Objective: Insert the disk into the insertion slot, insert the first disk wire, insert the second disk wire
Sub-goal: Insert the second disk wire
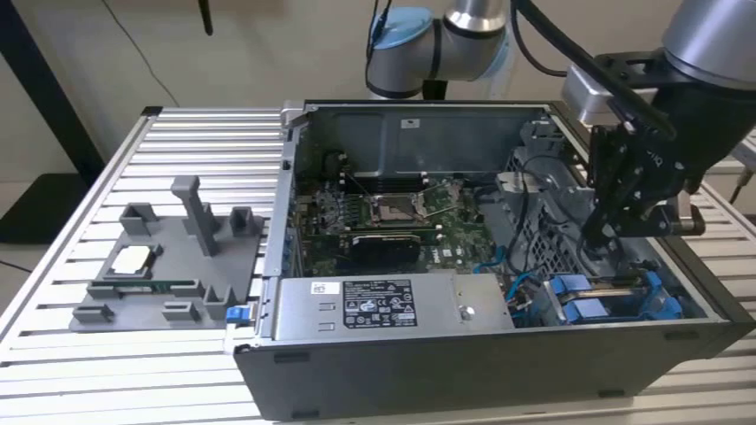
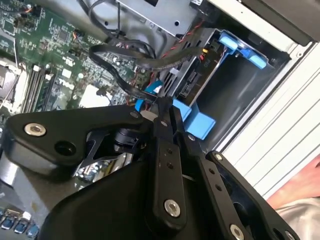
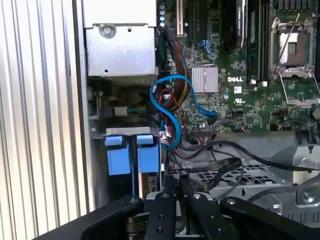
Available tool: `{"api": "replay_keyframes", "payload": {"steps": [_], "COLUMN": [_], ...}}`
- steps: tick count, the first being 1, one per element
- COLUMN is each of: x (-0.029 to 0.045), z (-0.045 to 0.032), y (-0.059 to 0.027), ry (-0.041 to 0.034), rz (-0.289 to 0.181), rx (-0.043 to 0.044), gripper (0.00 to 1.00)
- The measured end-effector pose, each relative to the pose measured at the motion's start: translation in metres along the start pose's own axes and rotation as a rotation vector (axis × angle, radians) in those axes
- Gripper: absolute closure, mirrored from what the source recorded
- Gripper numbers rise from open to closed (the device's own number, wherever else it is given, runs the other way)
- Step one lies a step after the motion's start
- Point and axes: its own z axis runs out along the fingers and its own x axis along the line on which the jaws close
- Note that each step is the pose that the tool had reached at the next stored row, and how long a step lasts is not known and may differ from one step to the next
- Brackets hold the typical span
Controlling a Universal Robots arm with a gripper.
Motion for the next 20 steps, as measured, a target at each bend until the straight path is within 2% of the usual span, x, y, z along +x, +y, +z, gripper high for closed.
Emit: {"api": "replay_keyframes", "payload": {"steps": [7,17,20], "x": [0.0035,0.0041,0.0044], "z": [0.0093,0.01,0.0108], "y": [-0.003,-0.0036,-0.0041], "ry": [-0.0003,-0.0015,-0.0038], "rz": [-0.02,-0.023,-0.023], "rx": [-0.006,-0.0067,-0.0071], "gripper": [0.84,0.84,0.84]}}
